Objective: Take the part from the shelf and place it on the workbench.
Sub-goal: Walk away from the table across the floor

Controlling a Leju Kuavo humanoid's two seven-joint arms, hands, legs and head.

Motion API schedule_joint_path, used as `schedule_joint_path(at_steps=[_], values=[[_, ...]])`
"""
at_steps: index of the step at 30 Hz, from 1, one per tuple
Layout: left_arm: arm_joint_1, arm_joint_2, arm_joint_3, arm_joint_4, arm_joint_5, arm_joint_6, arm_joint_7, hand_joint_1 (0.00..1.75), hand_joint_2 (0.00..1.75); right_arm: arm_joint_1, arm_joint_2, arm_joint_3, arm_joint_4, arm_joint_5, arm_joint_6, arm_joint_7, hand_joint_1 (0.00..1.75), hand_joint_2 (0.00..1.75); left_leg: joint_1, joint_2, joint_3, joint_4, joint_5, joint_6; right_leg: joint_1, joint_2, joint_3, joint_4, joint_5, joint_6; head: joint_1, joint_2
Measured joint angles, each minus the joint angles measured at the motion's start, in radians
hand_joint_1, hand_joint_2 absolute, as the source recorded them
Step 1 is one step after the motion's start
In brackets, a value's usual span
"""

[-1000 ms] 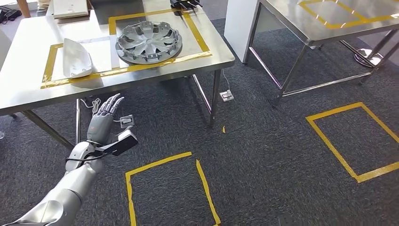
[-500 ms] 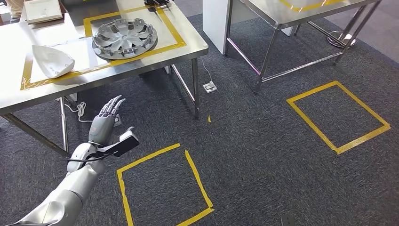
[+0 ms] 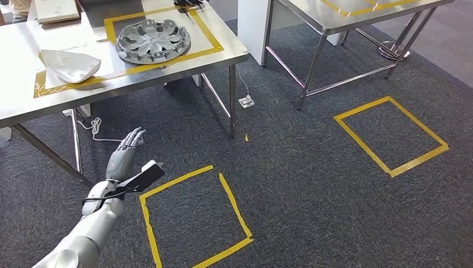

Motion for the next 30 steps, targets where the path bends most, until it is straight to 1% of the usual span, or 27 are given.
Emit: schedule_joint_path(at_steps=[1, 2, 3, 7, 13, 18, 19, 22, 23, 30], values=[[0.005, 0.001, 0.0, -0.004, 0.014, -0.009, 0.009, 0.0, 1.75, 0.004, -0.002, 0.013, 0.0, -0.014, 0.001, 0.002, 0.0, 1.75, -0.001, 0.001, -0.003, 0.002, 0.001, -0.004, 0.004, -0.002, 0.032, -0.052, 0.008, -0.007, 0.0, 0.0], [0.011, 0.002, 0.0, -0.007, 0.028, -0.017, 0.017, 0.0, 1.75, 0.008, -0.005, 0.026, 0.0, -0.028, 0.002, 0.005, 0.0, 1.75, -0.002, 0.003, -0.005, 0.002, 0.002, -0.008, 0.007, -0.003, 0.046, -0.079, 0.008, -0.011, 0.0, 0.0], [0.02, 0.002, 0.001, -0.01, 0.042, -0.027, 0.026, 0.0, 1.75, 0.013, -0.007, 0.04, 0.0, -0.043, 0.004, 0.008, 0.0, 1.75, -0.004, 0.004, -0.007, 0.002, 0.002, -0.01, 0.007, -0.003, 0.048, -0.086, 0.009, -0.013, 0.0, 0.0], [0.09, 0.003, 0.002, -0.017, 0.115, -0.076, 0.069, 0.0, 1.75, 0.037, -0.021, 0.114, -0.001, -0.119, 0.014, 0.024, 0.0, 1.75, -0.007, 0.004, -0.007, -0.007, 0.005, -0.006, 0.006, -0.002, 0.05, -0.093, 0.014, -0.013, -0.001, 0.0], [0.194, 0.004, 0.007, -0.017, 0.219, -0.145, 0.133, 0.0, 1.75, 0.058, -0.043, 0.239, -0.015, -0.228, 0.028, 0.046, 0.0, 1.75, -0.006, 0.003, -0.007, -0.015, 0.013, -0.018, 0.008, -0.005, 0.047, -0.092, 0.015, -0.022, -0.001, 0.0], [0.282, 0.004, 0.015, -0.017, 0.303, -0.201, 0.184, 0.0, 1.75, 0.076, -0.063, 0.343, -0.036, -0.314, 0.037, 0.063, 0.0, 1.75, -0.004, 0.003, -0.007, -0.016, 0.015, -0.021, 0.007, -0.005, 0.047, -0.092, 0.016, -0.024, -0.001, 0.0], [0.299, 0.004, 0.017, -0.017, 0.319, -0.212, 0.194, 0.0, 1.31, 0.08, -0.067, 0.363, -0.041, -0.331, 0.039, 0.067, 0.0, 1.75, -0.004, 0.003, -0.007, -0.016, 0.015, -0.021, 0.007, -0.005, 0.047, -0.092, 0.017, -0.024, -0.001, 0.0], [0.35, 0.005, 0.023, -0.017, 0.368, -0.245, 0.224, 0.0, 0.0, 0.091, -0.078, 0.422, -0.055, -0.382, 0.048, 0.077, 0.0, 0.44, -0.004, 0.003, -0.008, -0.015, 0.015, -0.021, 0.006, -0.005, 0.047, -0.092, 0.017, -0.024, -0.001, 0.0], [0.368, 0.005, 0.026, -0.017, 0.385, -0.256, 0.234, 0.0, 0.0, 0.096, -0.081, 0.443, -0.06, -0.4, 0.05, 0.081, 0.0, 0.0, -0.004, 0.003, -0.008, -0.015, 0.015, -0.021, 0.006, -0.005, 0.047, -0.092, 0.017, -0.024, -0.001, 0.0], [0.486, 0.008, 0.044, -0.017, 0.5, -0.332, 0.305, 0.0, 0.0, 0.121, -0.106, 0.588, -0.095, -0.52, 0.065, 0.105, 0.0, 0.0, -0.005, 0.003, -0.009, -0.013, 0.014, -0.02, 0.005, -0.005, 0.047, -0.092, 0.017, -0.023, -0.001, 0.0]])
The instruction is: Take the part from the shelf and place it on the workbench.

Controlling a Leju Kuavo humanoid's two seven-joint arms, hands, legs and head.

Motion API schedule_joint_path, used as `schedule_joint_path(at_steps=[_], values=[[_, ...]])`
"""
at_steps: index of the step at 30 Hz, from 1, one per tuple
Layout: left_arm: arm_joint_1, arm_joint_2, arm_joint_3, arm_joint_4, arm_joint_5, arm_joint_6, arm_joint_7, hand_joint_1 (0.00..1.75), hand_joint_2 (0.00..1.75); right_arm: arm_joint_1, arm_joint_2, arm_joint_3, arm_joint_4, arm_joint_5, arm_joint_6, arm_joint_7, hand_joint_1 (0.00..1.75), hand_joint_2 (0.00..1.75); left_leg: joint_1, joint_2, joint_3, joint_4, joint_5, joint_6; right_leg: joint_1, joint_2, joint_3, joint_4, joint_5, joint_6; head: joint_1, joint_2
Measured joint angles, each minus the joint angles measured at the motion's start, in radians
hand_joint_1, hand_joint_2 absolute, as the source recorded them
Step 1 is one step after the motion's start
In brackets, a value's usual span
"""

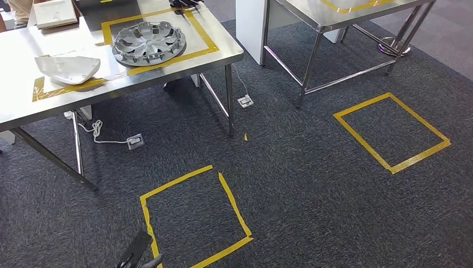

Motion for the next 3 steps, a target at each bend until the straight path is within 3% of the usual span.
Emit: schedule_joint_path(at_steps=[3], values=[[0.041, 0.001, 0.007, 0.0, 0.039, -0.026, 0.024, 0.0, 0.0, 0.009, -0.008, 0.05, -0.012, -0.041, 0.005, 0.009, 0.0, 0.0, 0.0, 0.0, 0.0, 0.0, 0.0, 0.001, 0.0, 0.0, 0.0, 0.0, 0.0, 0.0, 0.0, 0.0]])
